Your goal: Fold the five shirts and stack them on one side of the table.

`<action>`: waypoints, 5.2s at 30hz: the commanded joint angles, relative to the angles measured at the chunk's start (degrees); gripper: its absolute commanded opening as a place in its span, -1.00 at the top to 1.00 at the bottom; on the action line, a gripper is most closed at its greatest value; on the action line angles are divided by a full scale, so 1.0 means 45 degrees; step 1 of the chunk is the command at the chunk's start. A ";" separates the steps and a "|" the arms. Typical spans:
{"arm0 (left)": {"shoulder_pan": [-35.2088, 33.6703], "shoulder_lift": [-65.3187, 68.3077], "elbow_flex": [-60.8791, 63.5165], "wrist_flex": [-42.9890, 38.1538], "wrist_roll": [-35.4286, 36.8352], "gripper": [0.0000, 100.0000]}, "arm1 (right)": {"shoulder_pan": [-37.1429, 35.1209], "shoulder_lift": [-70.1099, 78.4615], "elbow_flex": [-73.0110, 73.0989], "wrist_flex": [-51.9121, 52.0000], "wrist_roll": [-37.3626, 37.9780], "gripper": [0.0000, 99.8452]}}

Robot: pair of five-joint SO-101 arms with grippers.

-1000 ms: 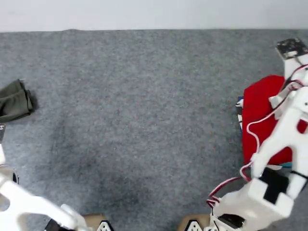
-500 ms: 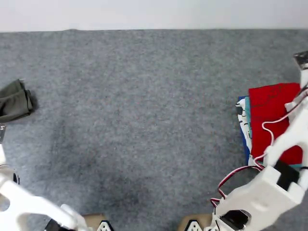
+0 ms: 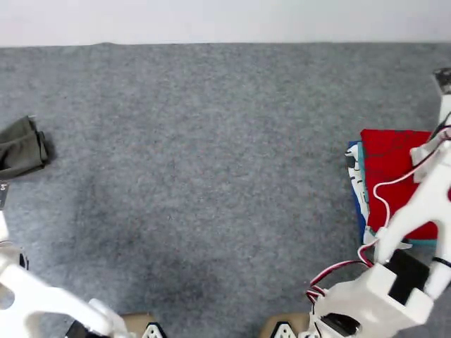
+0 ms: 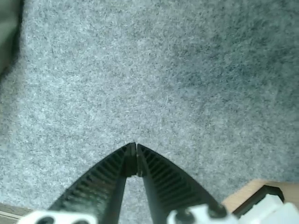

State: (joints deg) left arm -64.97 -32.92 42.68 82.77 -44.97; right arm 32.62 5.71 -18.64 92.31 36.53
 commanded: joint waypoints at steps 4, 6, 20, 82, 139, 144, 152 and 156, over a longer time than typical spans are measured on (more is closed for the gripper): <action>-0.0039 -0.0332 -0.0459 0.0527 -0.0098 0.99 | -0.0576 0.0381 0.0391 0.2295 -0.0117 0.98; -0.0020 -0.0352 -0.0557 0.0879 -0.0098 0.99 | -0.0772 0.0205 0.0801 0.2354 -0.0176 0.98; -0.0840 -0.0215 -0.4093 0.0254 -0.0098 0.65 | -0.2842 -0.4523 0.6505 0.2354 -0.1524 0.98; -0.0371 0.8694 -0.1690 -1.5590 -0.1426 0.99 | -0.3800 -0.8020 1.0256 0.2354 -0.4396 0.98; 1.2542 0.0899 -0.4562 -0.4825 0.8596 0.67 | -1.0051 -0.7121 0.7717 0.2295 -0.4396 0.98; 0.8283 0.0801 -0.3585 -0.4552 0.7814 0.67 | -1.2278 -0.4464 0.6564 0.2237 -0.4435 0.98; 0.3106 0.0899 -0.2178 -0.5470 0.7326 0.67 | -1.5326 0.0928 0.1602 0.2237 -0.4454 0.98; 0.2051 0.0899 -0.1065 -0.6388 0.7346 0.67 | -1.6459 0.3780 -0.1485 0.2237 -0.4435 0.98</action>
State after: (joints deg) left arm -52.75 -26.95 36.26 57.54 -11.12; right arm -38.24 16.18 -13.80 100.57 17.19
